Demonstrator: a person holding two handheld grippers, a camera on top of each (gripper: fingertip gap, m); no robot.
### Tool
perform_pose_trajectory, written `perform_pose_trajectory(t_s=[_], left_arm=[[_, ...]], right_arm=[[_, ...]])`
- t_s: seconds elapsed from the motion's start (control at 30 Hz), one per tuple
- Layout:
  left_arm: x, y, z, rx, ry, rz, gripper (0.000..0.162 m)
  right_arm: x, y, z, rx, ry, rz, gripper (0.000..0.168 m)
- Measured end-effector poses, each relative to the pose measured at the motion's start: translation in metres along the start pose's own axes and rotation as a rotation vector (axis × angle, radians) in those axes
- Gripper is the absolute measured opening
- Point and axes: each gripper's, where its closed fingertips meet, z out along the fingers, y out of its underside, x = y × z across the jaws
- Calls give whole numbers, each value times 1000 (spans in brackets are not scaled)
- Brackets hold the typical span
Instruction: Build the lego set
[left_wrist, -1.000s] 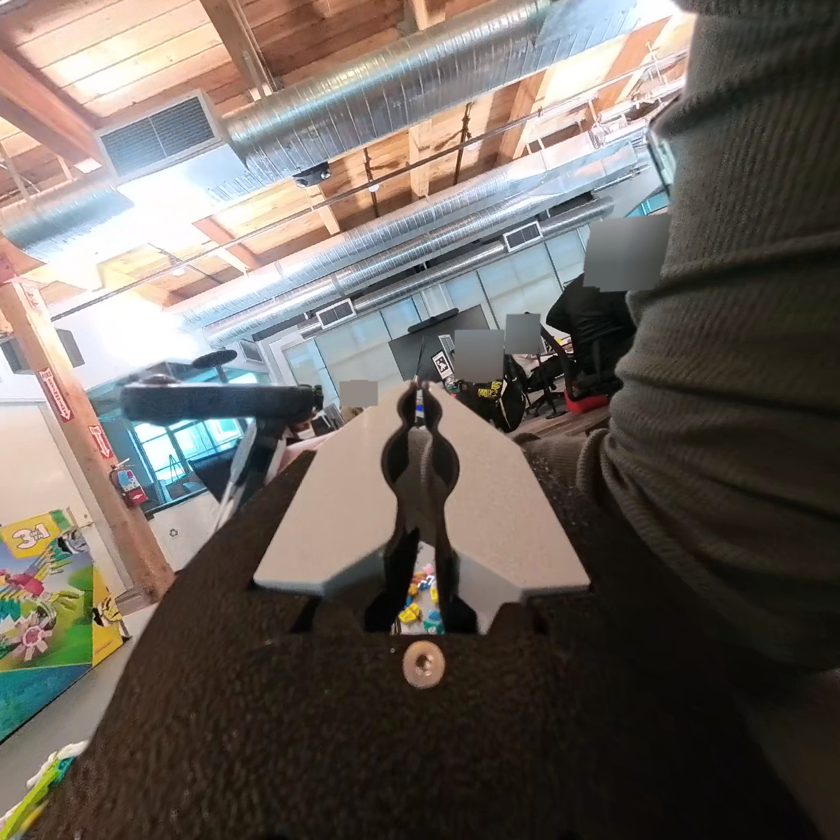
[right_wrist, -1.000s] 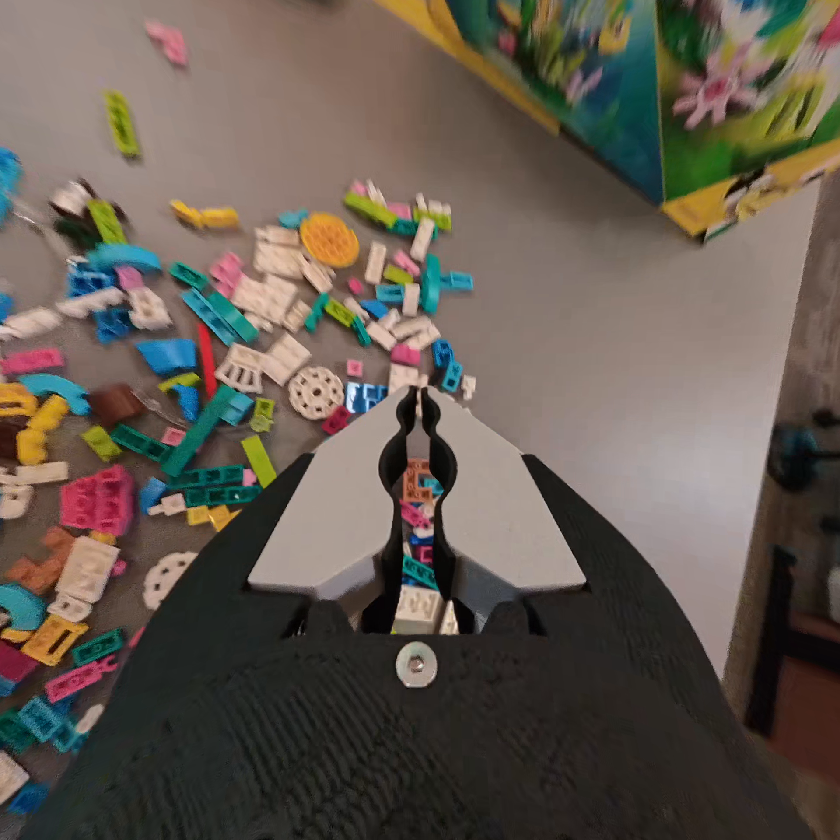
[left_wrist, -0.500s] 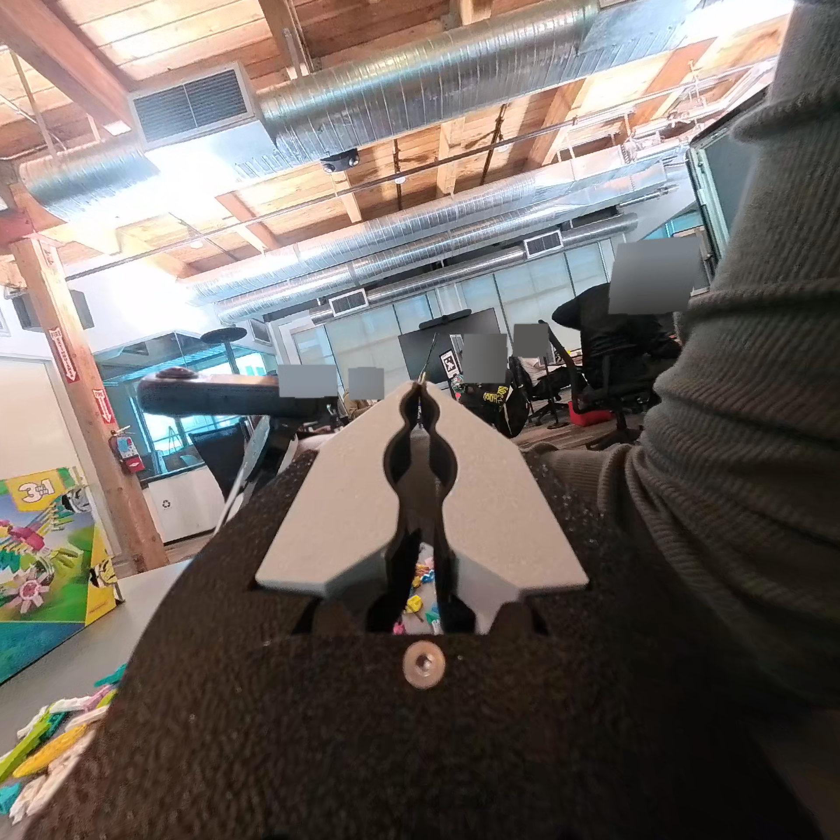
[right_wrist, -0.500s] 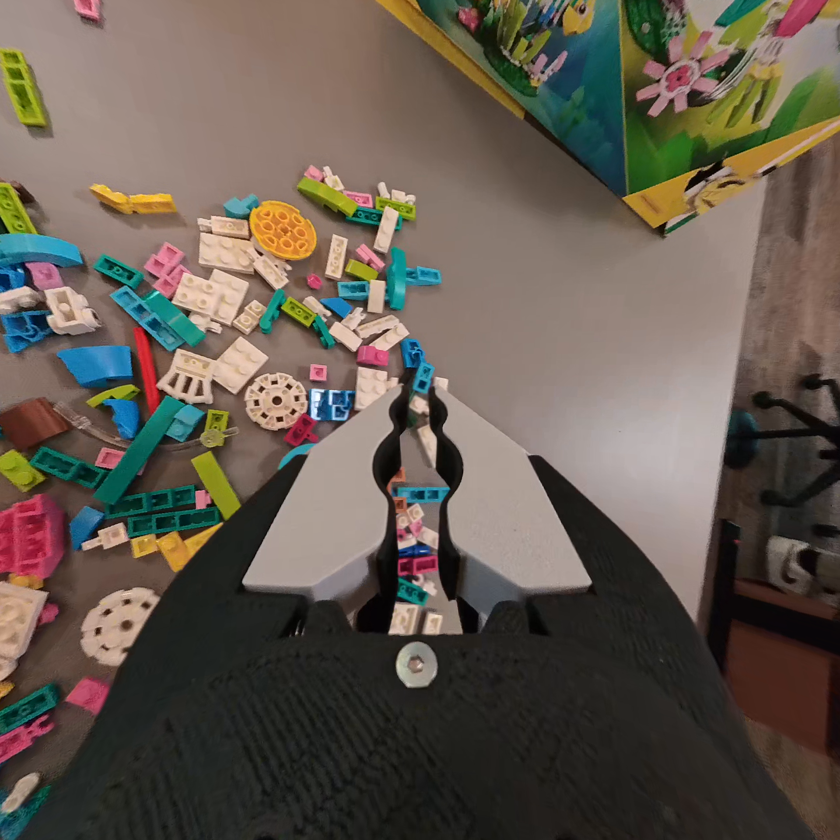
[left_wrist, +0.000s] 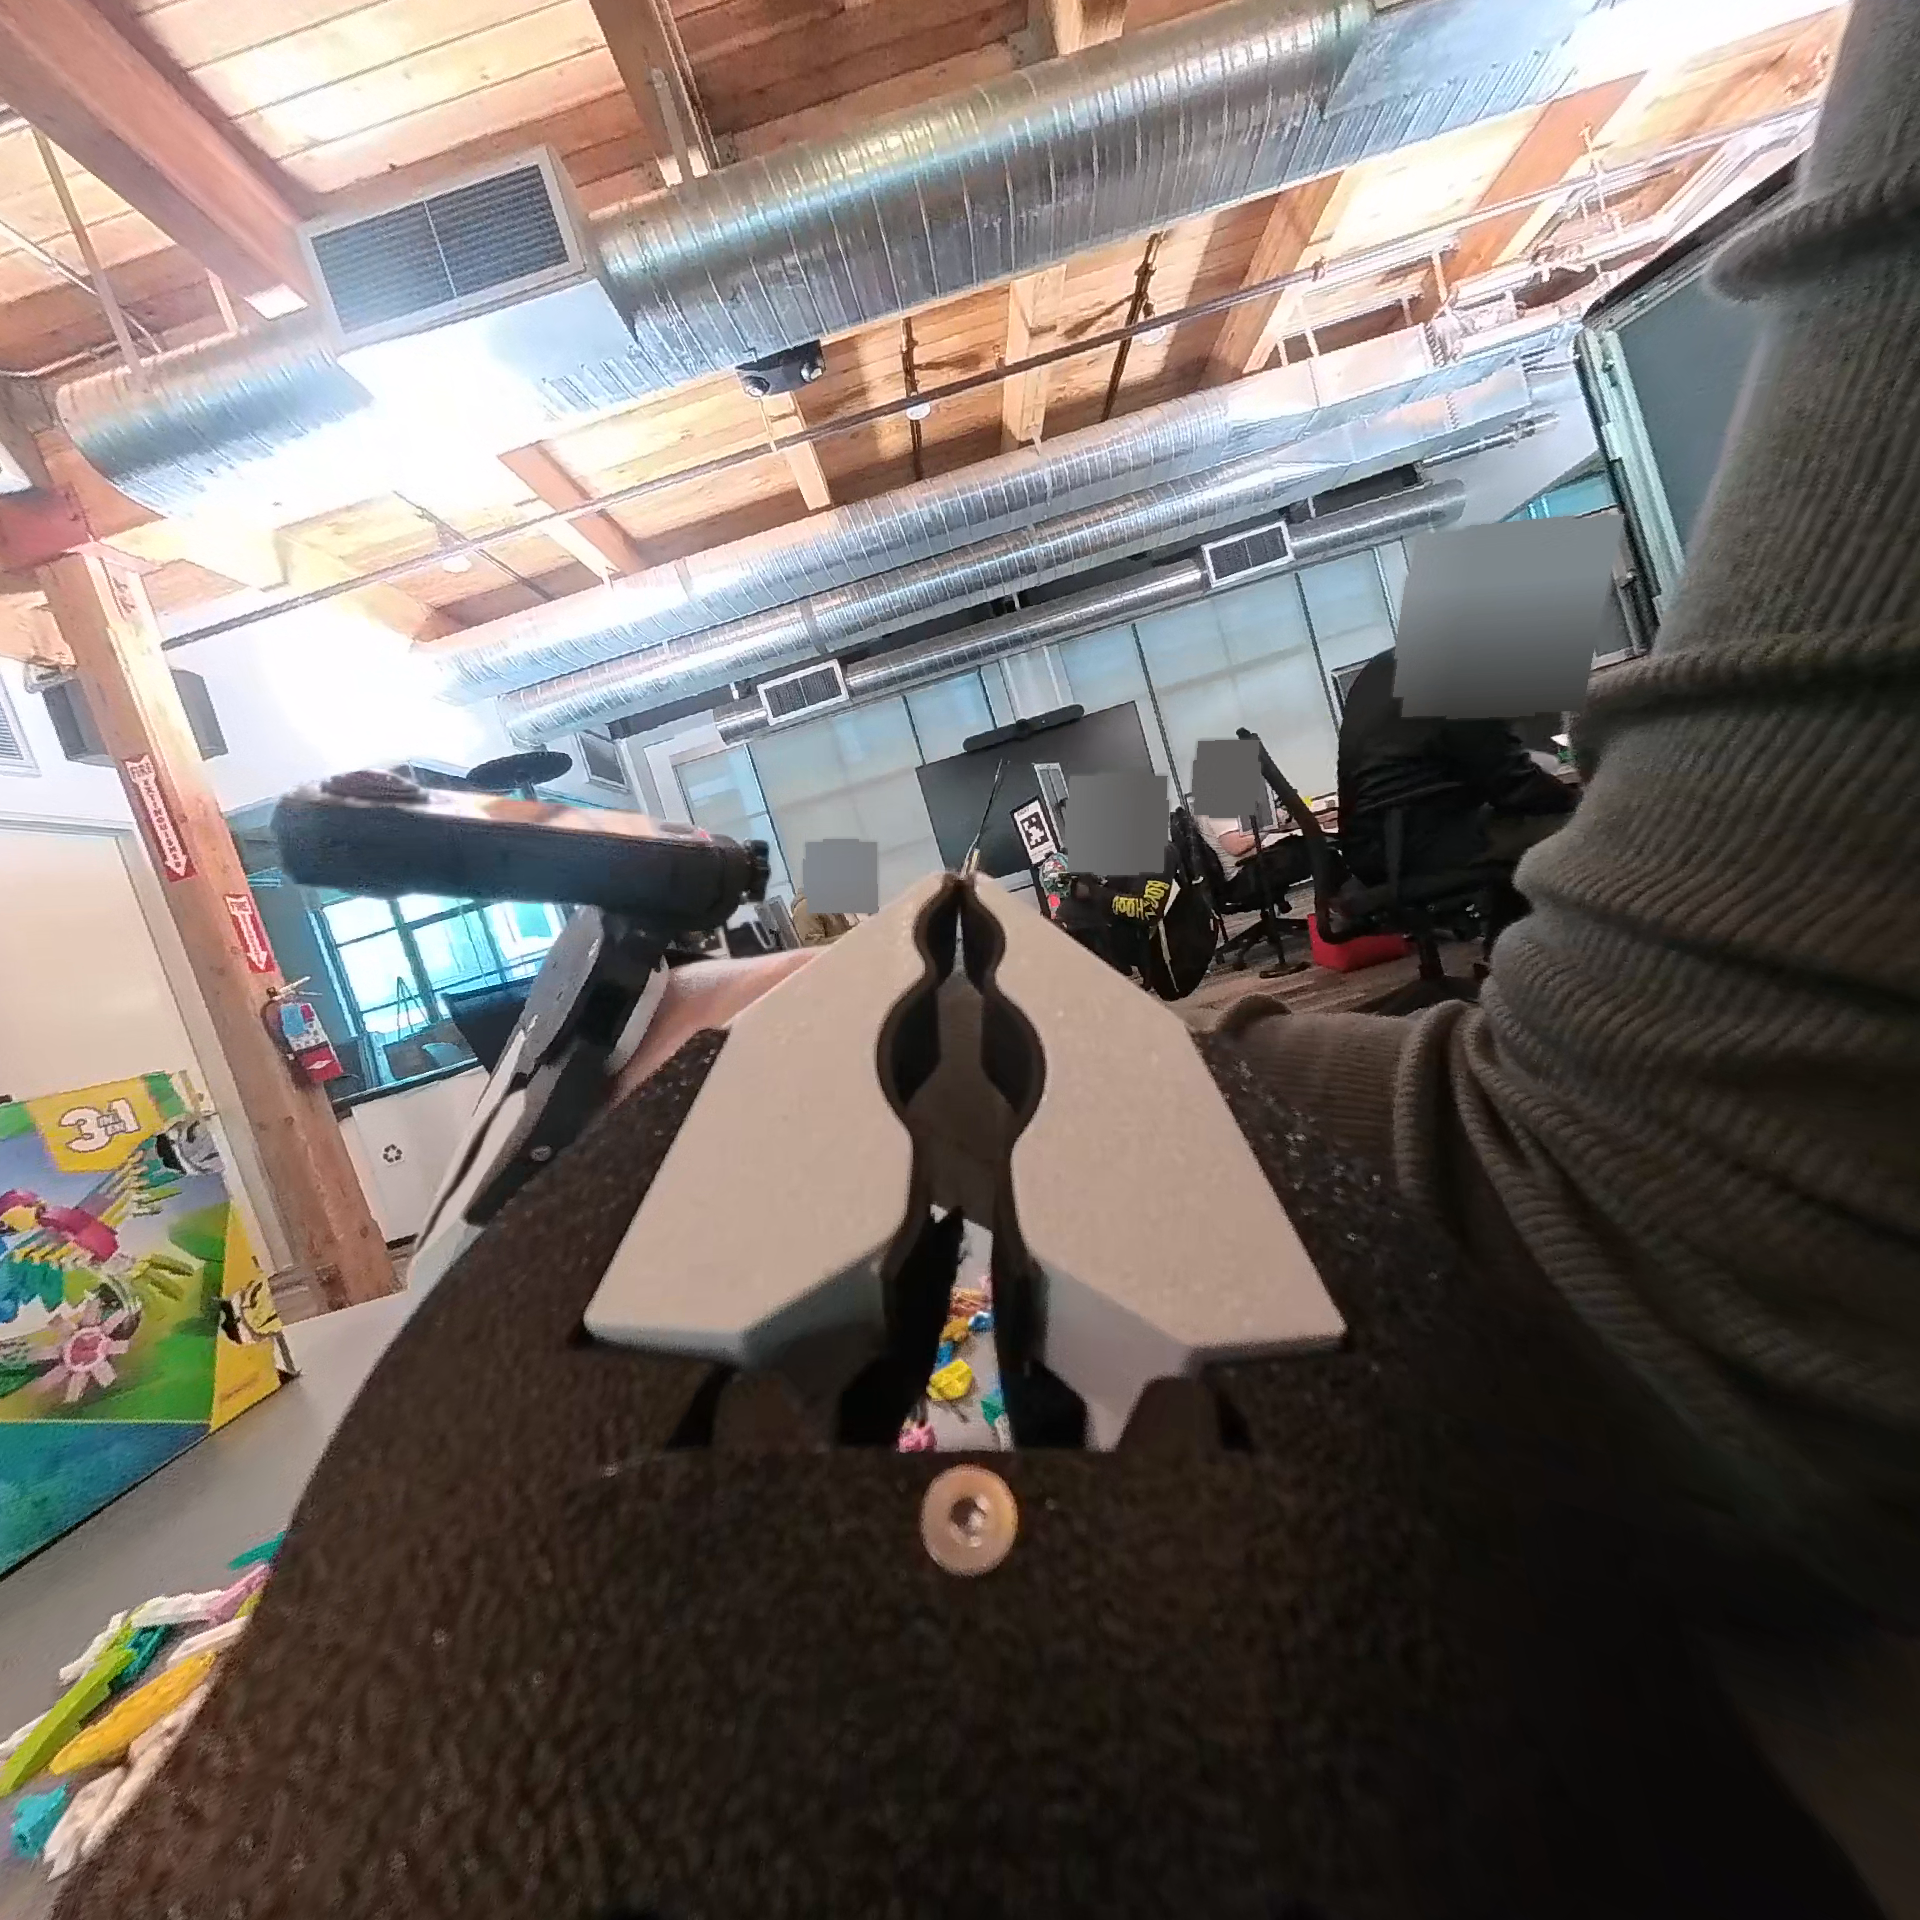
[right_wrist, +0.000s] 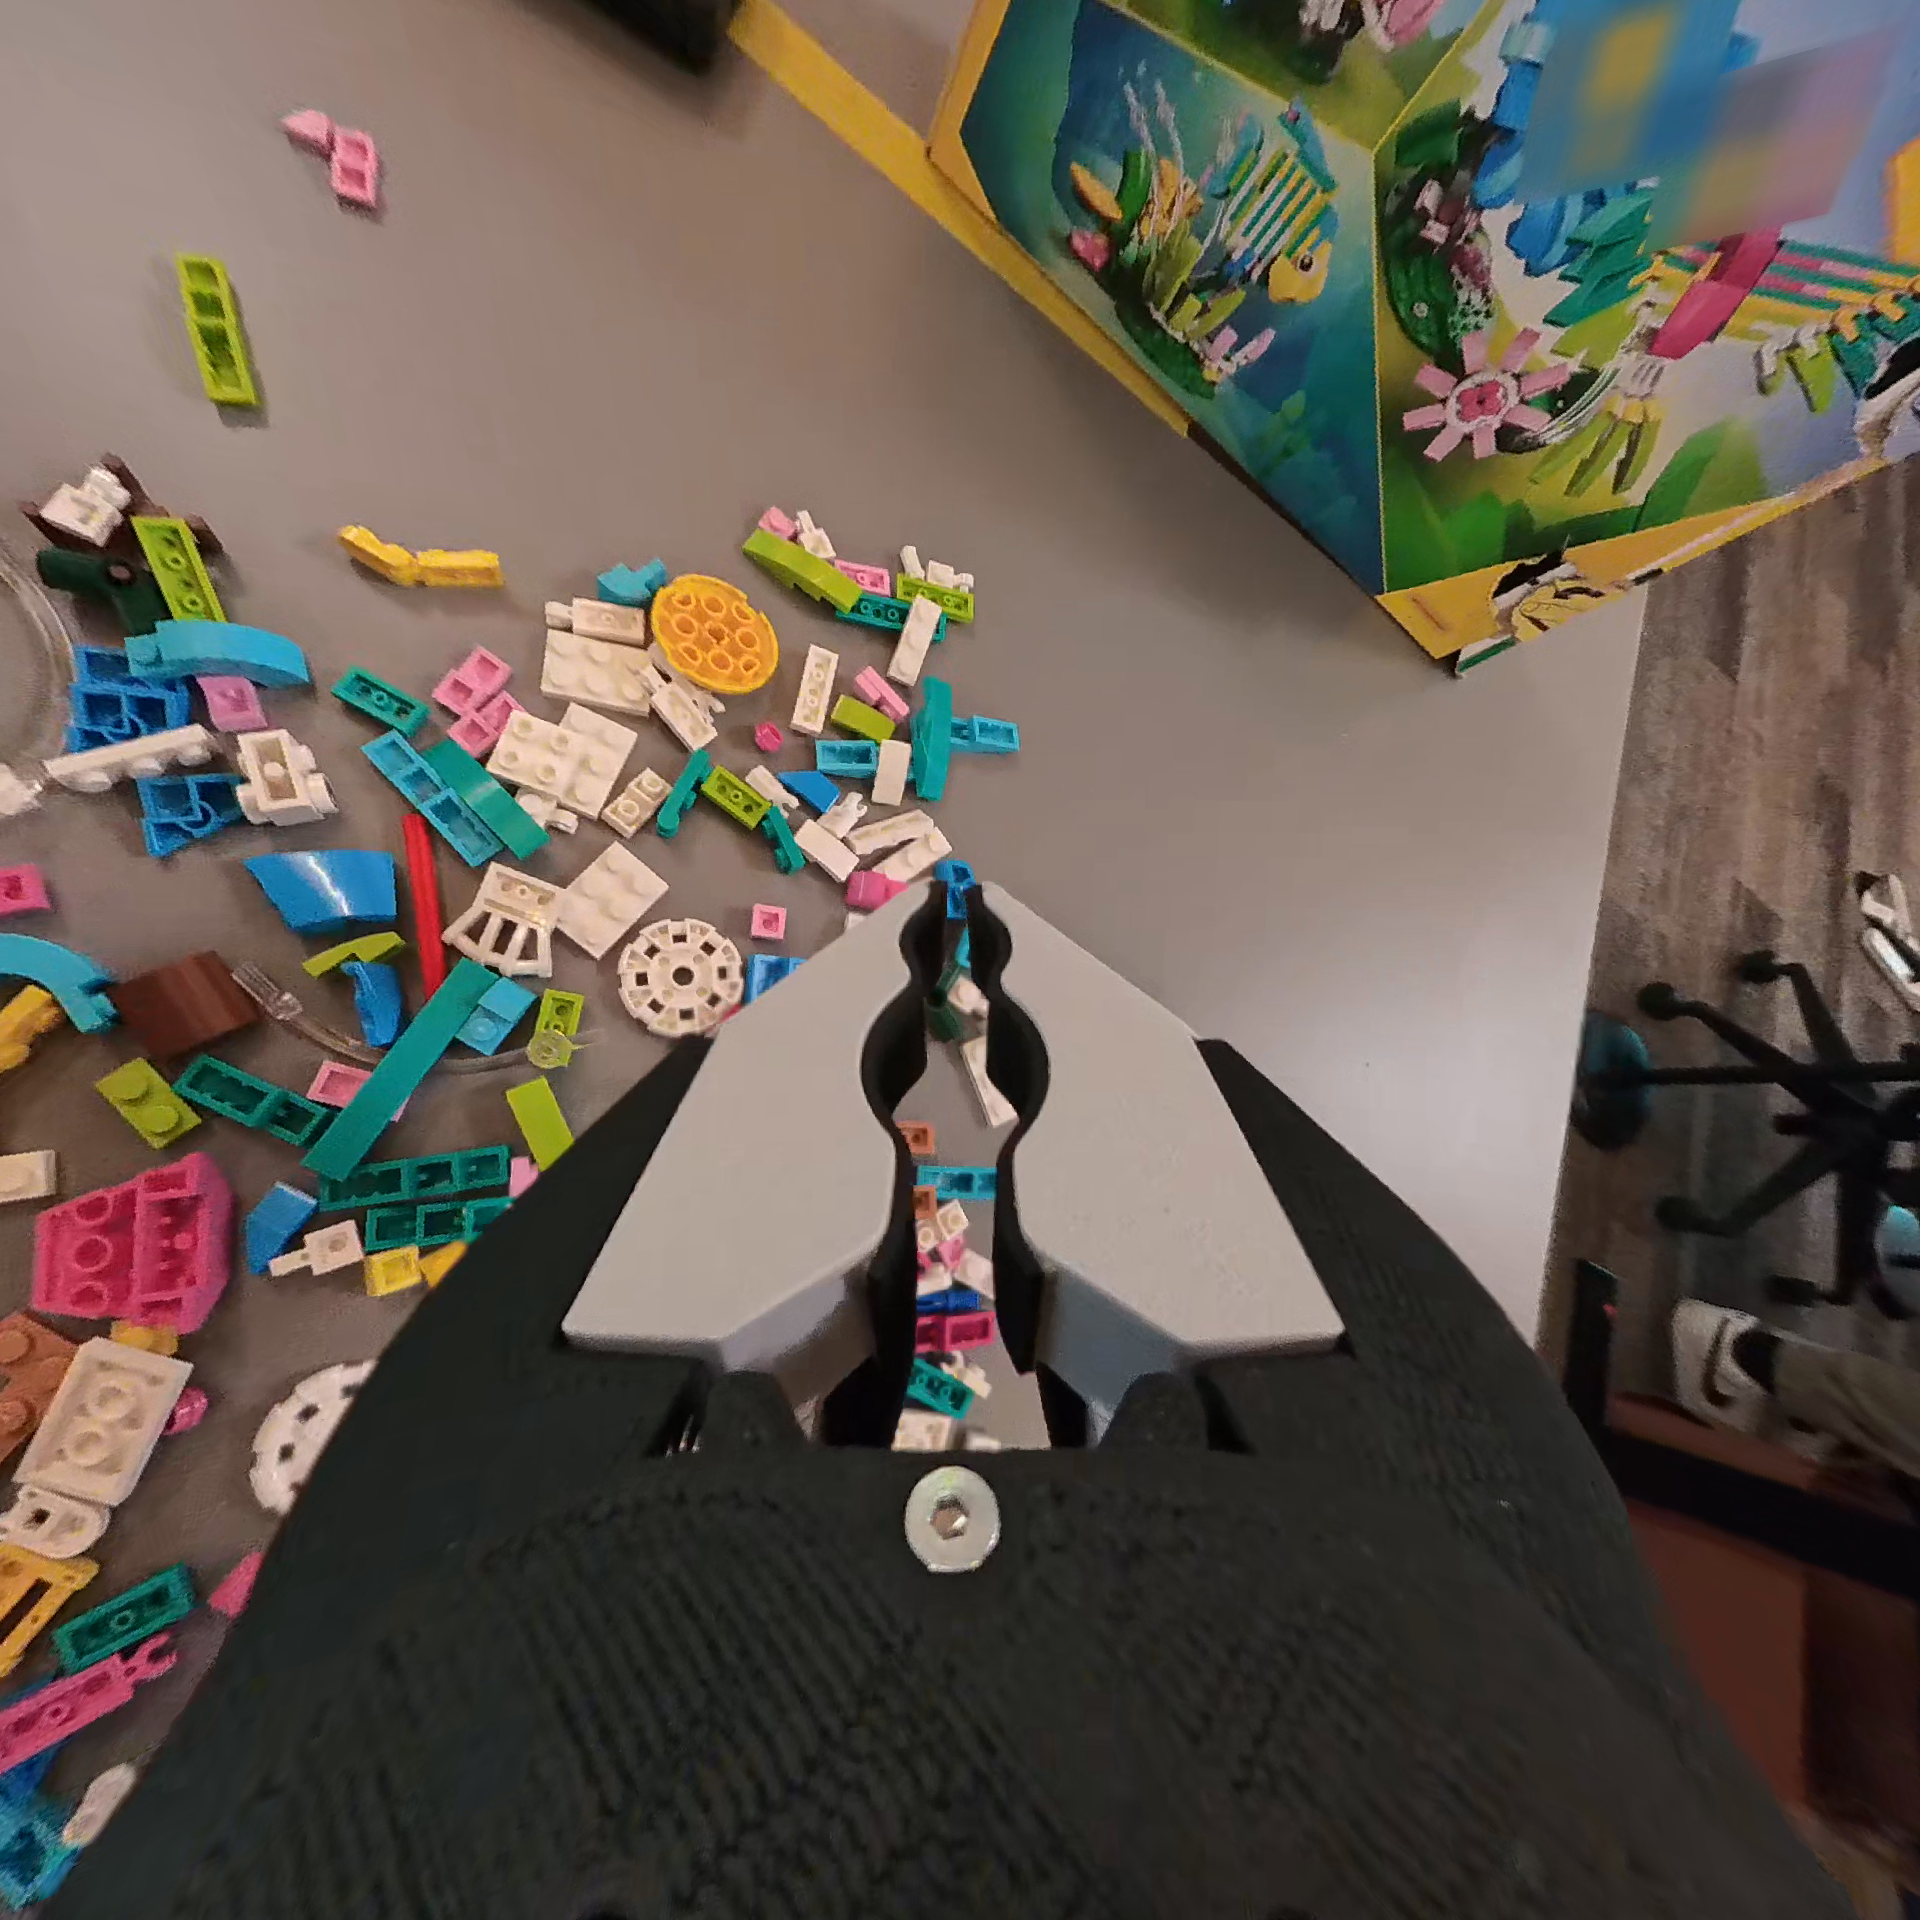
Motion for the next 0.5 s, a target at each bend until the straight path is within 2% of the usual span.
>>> perform_pose_trajectory(t_s=[0.17, 0.5], left_arm=[[1, 0, 0, -2, 2, 5, 0], [3, 1, 1, -5, 11, 9, 0]], right_arm=[[-1, -1, -2, -24, 14, -45, 0], [-6, -6, -5, -1, -24, 11, 0]])
